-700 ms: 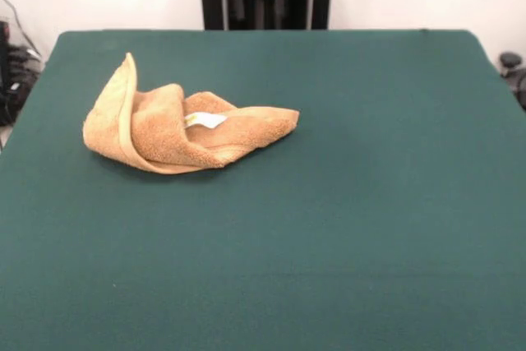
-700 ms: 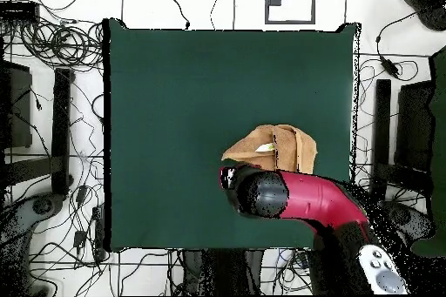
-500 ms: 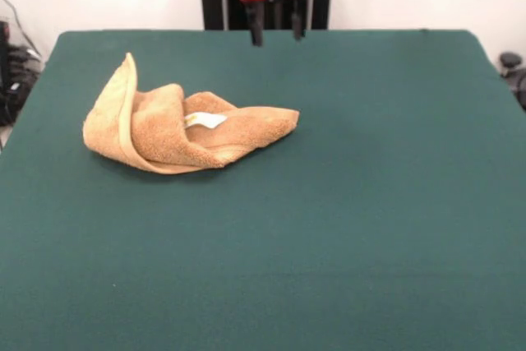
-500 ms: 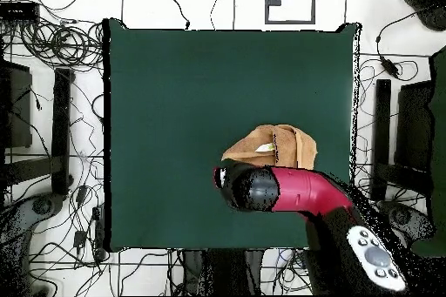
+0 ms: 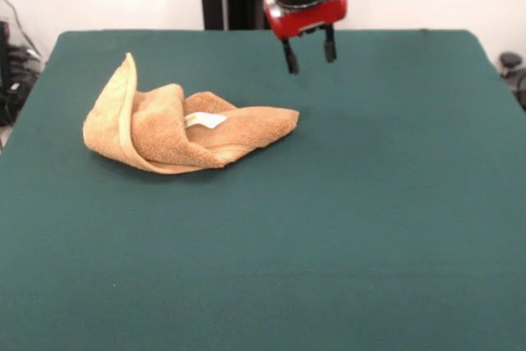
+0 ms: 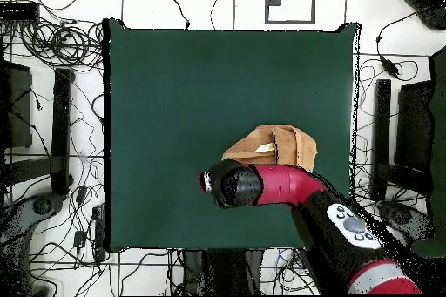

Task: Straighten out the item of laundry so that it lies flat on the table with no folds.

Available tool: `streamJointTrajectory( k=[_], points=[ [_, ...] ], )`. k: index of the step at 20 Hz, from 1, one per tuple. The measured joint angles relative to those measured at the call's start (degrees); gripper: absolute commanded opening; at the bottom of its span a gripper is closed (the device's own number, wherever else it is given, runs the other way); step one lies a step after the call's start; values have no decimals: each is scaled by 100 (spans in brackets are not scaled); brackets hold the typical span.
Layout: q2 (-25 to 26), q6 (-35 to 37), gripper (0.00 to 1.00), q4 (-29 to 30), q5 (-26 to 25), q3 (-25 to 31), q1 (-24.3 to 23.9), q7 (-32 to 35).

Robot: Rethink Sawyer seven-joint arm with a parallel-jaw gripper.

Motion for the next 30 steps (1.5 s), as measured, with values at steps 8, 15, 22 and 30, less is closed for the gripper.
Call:
streamJointTrajectory(
  k=[8,15,22,30],
  points=[
    [361,1,100,-17,-32,245,-177,0],
    [383,-4,100,-246,-448,274,-321,0],
    [297,-565,100,-282,-505,425,-493,0],
    [-185,-1186,100,-370,-771,272,-157,0]
  ],
)
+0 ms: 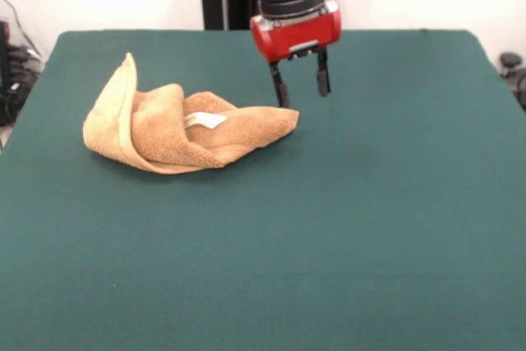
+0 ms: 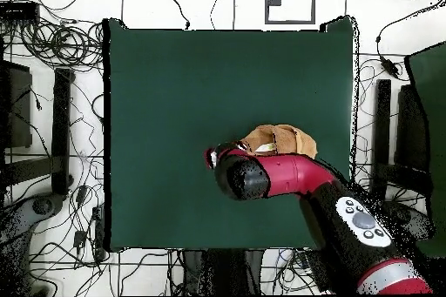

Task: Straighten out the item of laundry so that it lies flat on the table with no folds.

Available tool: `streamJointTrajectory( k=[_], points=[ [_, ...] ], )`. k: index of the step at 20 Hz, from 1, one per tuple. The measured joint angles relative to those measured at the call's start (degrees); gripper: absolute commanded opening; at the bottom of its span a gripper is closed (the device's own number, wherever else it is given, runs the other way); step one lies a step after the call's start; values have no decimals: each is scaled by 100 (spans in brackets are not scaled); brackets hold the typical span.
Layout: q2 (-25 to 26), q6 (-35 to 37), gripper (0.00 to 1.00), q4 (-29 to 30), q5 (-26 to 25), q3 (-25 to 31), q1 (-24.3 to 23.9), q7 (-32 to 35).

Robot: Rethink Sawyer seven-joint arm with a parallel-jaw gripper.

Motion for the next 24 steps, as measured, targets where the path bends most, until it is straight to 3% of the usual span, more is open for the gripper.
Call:
streamJointTrajectory(
  k=[5,15,24],
  points=[
    [-269,-63,100,-269,-542,-94,309,0],
    [-180,440,100,-1001,-966,-112,483,1],
    [-324,1021,100,-1293,-1319,-276,1375,1]
  ],
)
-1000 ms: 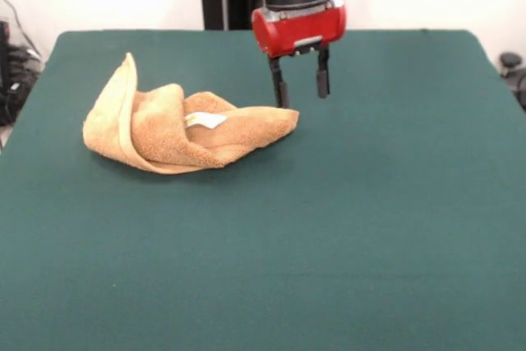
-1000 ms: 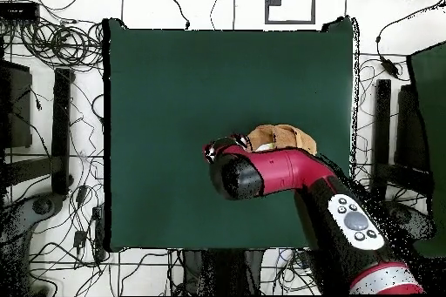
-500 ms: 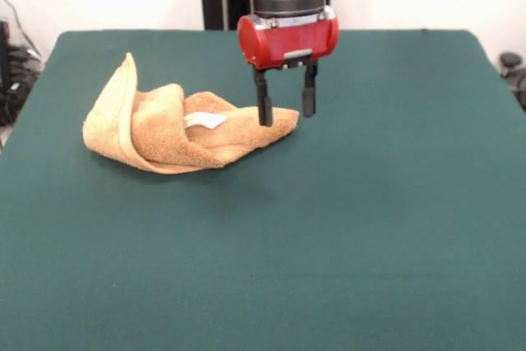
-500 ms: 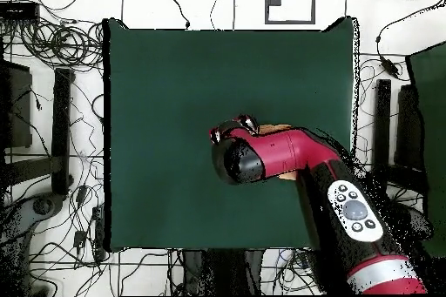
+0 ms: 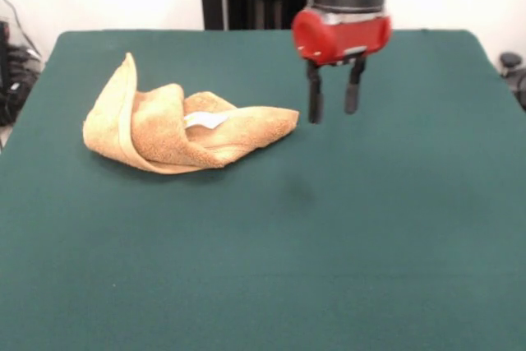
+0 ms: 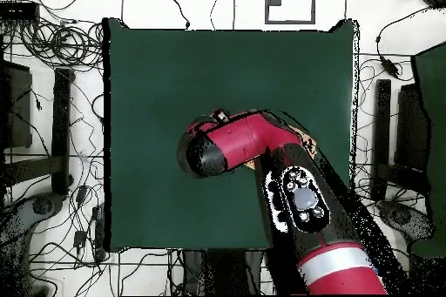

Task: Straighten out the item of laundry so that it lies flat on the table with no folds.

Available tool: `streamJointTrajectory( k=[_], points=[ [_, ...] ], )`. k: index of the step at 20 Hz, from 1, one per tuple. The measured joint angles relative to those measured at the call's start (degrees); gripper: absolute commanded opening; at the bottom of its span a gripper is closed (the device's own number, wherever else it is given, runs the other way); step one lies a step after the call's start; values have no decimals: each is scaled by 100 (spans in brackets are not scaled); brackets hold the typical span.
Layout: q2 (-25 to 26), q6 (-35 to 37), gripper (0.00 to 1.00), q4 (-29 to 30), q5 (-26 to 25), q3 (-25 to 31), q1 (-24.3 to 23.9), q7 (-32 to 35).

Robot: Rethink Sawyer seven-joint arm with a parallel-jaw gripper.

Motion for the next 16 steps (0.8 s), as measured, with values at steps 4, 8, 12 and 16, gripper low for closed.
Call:
streamJointTrajectory(
  k=[4,8,12,16],
  points=[
    [7,731,100,-3,203,134,24,-1],
    [110,1226,100,-7,403,242,-167,0],
    [232,1554,100,58,735,362,-668,-1],
    [146,1553,100,424,1013,488,-1543,-1]
  ],
)
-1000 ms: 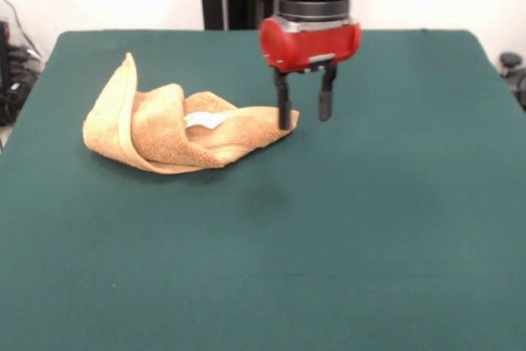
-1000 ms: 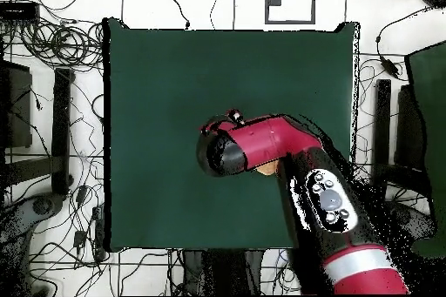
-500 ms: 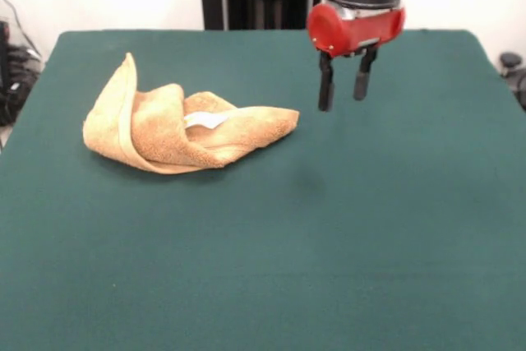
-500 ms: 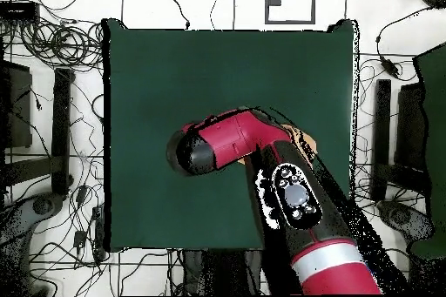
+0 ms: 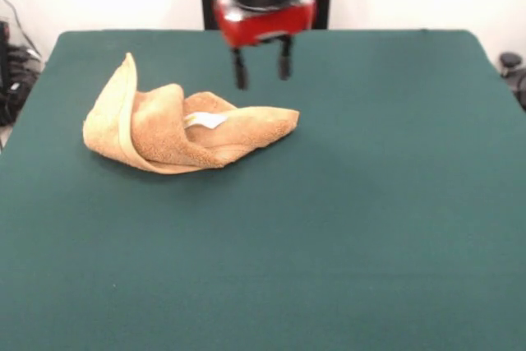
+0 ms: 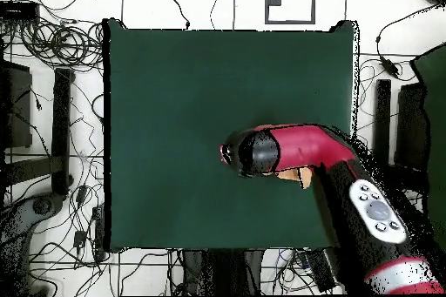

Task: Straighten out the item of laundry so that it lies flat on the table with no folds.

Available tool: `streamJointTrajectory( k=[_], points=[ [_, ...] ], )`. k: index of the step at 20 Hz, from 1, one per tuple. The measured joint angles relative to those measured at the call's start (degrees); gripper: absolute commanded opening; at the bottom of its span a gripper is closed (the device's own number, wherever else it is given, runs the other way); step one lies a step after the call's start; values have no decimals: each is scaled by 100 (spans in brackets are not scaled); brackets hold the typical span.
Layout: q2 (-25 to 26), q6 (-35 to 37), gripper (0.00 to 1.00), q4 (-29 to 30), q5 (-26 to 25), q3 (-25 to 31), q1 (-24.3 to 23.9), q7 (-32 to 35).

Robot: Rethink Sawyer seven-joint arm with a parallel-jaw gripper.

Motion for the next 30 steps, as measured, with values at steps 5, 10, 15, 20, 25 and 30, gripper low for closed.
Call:
streamJointTrajectory(
  k=[5,10,15,20,25,30],
  points=[
    [-407,-48,100,746,172,94,-1069,0],
    [-813,-168,100,1507,141,131,-2083,0],
    [-888,-303,100,1784,-330,129,-2470,0],
    [-744,-647,100,1782,-1243,40,-2241,0],
    [-792,-1200,100,1778,-1962,40,-1593,0],
    [-831,-1379,100,1622,-1959,75,-1351,1]
  ],
)
